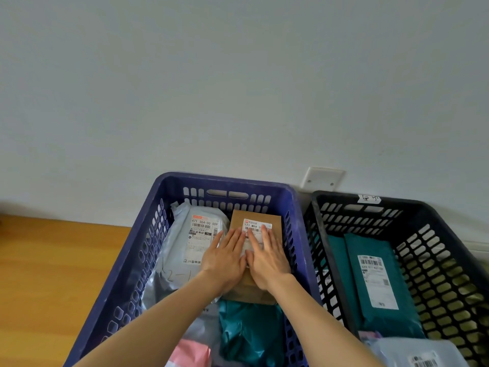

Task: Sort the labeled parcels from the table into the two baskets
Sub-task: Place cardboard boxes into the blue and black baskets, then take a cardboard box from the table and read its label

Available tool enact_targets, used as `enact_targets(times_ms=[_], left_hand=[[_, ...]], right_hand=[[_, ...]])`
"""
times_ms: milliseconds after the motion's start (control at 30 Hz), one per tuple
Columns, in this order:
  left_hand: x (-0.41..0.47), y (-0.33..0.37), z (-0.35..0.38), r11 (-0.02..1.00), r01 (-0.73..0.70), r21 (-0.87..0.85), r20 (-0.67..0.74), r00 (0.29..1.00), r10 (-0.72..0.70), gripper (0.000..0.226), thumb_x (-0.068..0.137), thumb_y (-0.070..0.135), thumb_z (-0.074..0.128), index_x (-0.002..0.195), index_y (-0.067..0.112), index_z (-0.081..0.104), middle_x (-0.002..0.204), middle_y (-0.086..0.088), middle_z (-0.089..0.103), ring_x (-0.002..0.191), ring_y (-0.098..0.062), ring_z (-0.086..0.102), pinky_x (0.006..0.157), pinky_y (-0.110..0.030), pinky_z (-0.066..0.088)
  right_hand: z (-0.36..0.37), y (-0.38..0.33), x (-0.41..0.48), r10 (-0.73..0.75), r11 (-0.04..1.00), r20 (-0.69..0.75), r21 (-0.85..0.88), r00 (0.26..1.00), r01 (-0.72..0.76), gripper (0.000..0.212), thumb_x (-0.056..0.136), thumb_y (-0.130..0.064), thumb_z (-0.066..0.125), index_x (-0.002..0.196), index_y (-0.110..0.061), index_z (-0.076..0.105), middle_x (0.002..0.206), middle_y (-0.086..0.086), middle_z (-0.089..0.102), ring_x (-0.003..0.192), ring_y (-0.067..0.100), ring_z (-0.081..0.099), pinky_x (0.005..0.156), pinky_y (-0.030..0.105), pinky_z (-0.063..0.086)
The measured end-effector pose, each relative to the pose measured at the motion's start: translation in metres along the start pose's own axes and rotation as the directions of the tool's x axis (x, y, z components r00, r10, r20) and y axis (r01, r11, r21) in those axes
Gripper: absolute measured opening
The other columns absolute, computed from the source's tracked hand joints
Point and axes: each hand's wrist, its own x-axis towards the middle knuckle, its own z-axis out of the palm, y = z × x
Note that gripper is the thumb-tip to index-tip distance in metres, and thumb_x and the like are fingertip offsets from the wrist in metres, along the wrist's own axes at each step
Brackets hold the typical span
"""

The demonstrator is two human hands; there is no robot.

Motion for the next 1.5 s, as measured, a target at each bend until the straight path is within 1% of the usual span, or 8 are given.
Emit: enact_targets(times_ms=[200,333,500,700,833,1033,1300,1500], left_hand=[[0.0,0.0,0.0,1.0,0.006,-0.005,0.031,0.999,-0.006,0.059,0.101,0.043,0.003,0.152,0.015,-0.007,0.161,-0.002,-0.009,0.147,-0.016,-0.012,0.116,-0.037,-0.012],[0.0,-0.004,-0.009,0.995,-0.018,-0.099,0.014,1.0,0.02,0.057,0.103,0.041,0.013,0.154,0.015,0.006,0.162,-0.001,0.006,0.148,-0.015,-0.001,0.119,-0.037,-0.004],[-0.016,-0.027,-0.028,0.987,-0.077,-0.14,-0.033,0.997,0.073,0.053,0.103,0.032,0.024,0.153,0.019,0.014,0.161,-0.002,0.011,0.149,-0.019,0.004,0.12,-0.038,0.0],[-0.052,-0.09,-0.076,0.995,-0.07,-0.077,-0.14,0.988,0.059,0.055,0.1,0.017,0.037,0.152,0.022,0.018,0.161,-0.004,0.007,0.149,-0.022,0.0,0.12,-0.038,0.0],[-0.095,-0.143,-0.107,0.994,0.017,-0.112,-0.175,0.984,-0.037,0.053,0.101,0.023,0.034,0.152,0.027,0.018,0.161,-0.002,0.009,0.149,-0.021,0.004,0.12,-0.038,0.005],[-0.192,-0.23,-0.123,0.983,0.114,-0.143,-0.2,0.97,-0.141,0.064,0.095,0.005,0.036,0.151,0.031,0.019,0.161,-0.003,0.011,0.148,-0.021,0.008,0.119,-0.037,0.013],[-0.342,-0.348,-0.108,0.921,0.28,-0.27,-0.219,0.914,-0.342,0.069,0.09,-0.002,0.034,0.148,0.034,0.027,0.159,0.0,0.02,0.145,-0.022,0.019,0.112,-0.038,0.033],[-0.445,-0.42,-0.067,0.842,0.42,-0.339,-0.165,0.855,-0.492,0.069,0.091,-0.002,0.037,0.147,0.037,0.029,0.158,0.003,0.021,0.145,-0.02,0.02,0.106,-0.037,0.04]], right_hand=[[0.001,0.001,0.002,-0.007,1.0,0.038,-0.004,0.999,0.007,0.056,0.104,-0.04,0.016,0.153,-0.028,-0.008,0.16,0.009,-0.018,0.147,0.027,-0.016,0.118,0.039,-0.009],[-0.009,0.001,0.008,-0.004,1.0,0.033,0.028,0.999,0.004,0.056,0.103,-0.039,0.025,0.154,-0.026,0.006,0.161,0.009,-0.002,0.148,0.029,0.0,0.119,0.043,0.006],[-0.03,-0.004,0.005,0.05,0.973,-0.135,0.229,0.99,-0.018,0.048,0.101,-0.036,0.038,0.147,-0.024,0.029,0.151,0.003,0.028,0.127,0.022,0.044,0.101,0.04,0.044],[-0.061,-0.039,-0.005,-0.037,0.939,-0.306,0.315,0.951,0.137,0.043,0.102,-0.026,0.04,0.145,-0.019,0.038,0.154,-0.001,0.029,0.135,0.017,0.039,0.108,0.037,0.04],[-0.077,-0.099,-0.014,-0.078,0.913,-0.383,0.344,0.92,0.221,0.042,0.102,-0.024,0.041,0.143,-0.016,0.04,0.149,0.001,0.035,0.133,0.016,0.041,0.106,0.033,0.04],[-0.079,-0.219,-0.028,-0.216,0.888,-0.412,0.294,0.885,0.354,0.041,0.103,-0.022,0.04,0.142,-0.011,0.04,0.146,0.001,0.037,0.126,0.016,0.046,0.094,0.022,0.035],[-0.043,-0.393,-0.061,-0.324,0.814,-0.427,0.328,0.844,0.479,0.038,0.101,-0.018,0.04,0.139,-0.012,0.043,0.146,0.002,0.038,0.123,0.018,0.05,0.098,0.034,0.046],[0.003,-0.506,-0.084,-0.418,0.781,-0.382,0.312,0.824,0.541,0.037,0.101,-0.02,0.042,0.137,-0.013,0.046,0.141,0.002,0.042,0.12,0.02,0.053,0.095,0.032,0.047]])
